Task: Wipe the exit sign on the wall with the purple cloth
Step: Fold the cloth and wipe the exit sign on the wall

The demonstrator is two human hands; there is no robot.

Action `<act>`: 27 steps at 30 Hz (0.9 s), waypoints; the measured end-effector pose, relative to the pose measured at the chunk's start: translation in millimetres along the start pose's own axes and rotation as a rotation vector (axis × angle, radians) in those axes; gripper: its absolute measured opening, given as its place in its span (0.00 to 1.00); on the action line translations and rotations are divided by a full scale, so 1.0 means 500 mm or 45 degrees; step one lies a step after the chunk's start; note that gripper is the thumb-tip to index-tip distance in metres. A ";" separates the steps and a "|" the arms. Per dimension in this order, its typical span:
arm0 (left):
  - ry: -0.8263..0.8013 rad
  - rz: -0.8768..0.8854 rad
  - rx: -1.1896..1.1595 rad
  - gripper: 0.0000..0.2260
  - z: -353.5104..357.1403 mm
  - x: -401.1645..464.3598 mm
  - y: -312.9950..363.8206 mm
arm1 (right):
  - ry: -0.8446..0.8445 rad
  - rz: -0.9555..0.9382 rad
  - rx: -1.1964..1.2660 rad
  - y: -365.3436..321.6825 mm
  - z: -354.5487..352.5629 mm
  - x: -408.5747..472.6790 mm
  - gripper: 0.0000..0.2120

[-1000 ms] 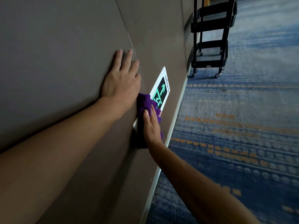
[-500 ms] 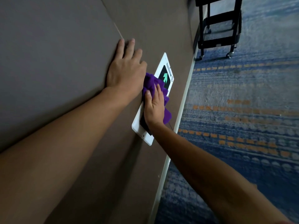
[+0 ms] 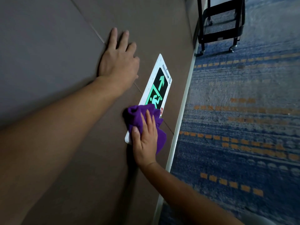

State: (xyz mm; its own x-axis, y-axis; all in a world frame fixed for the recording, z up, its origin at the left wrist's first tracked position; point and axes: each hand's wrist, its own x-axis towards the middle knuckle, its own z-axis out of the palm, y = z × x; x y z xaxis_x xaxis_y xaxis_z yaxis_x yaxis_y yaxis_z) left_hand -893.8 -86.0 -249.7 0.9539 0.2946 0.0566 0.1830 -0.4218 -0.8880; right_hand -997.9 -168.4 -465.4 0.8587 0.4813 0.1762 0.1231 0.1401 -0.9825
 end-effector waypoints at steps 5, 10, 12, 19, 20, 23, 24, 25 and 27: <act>0.039 0.082 0.059 0.25 -0.007 -0.007 -0.013 | -0.018 0.069 0.001 -0.001 -0.011 0.039 0.29; -0.046 0.071 0.062 0.27 -0.019 -0.004 -0.011 | 0.012 0.114 0.068 -0.007 0.004 -0.004 0.23; -0.055 0.073 0.069 0.27 -0.018 -0.002 -0.010 | 0.011 0.135 0.099 -0.005 0.008 -0.021 0.21; 0.092 0.041 0.162 0.34 -0.006 0.005 -0.026 | 0.022 0.009 -0.010 0.006 0.009 0.056 0.26; 0.104 0.034 0.197 0.34 -0.002 0.006 -0.026 | 0.024 -0.001 0.005 0.006 0.006 0.085 0.27; 0.082 0.052 0.215 0.32 0.003 0.022 -0.026 | 0.047 0.054 0.007 0.007 -0.009 0.154 0.29; 0.066 0.064 0.219 0.32 0.002 0.033 -0.028 | 0.049 0.082 0.009 0.005 -0.011 0.162 0.29; 0.065 0.068 0.213 0.32 0.003 0.039 -0.030 | 0.043 0.092 0.002 0.003 -0.011 0.152 0.29; 0.047 0.069 0.217 0.31 0.004 0.060 -0.032 | 0.021 0.082 0.017 0.006 -0.010 0.105 0.27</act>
State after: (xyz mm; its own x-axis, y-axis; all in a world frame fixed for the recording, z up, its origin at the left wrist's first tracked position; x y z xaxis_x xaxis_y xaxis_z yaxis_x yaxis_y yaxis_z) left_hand -868.8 -68.7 -234.5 0.9699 0.2426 0.0203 0.0910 -0.2841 -0.9545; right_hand -950.3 -147.0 -459.5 0.8727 0.4753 0.1114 0.0606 0.1211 -0.9908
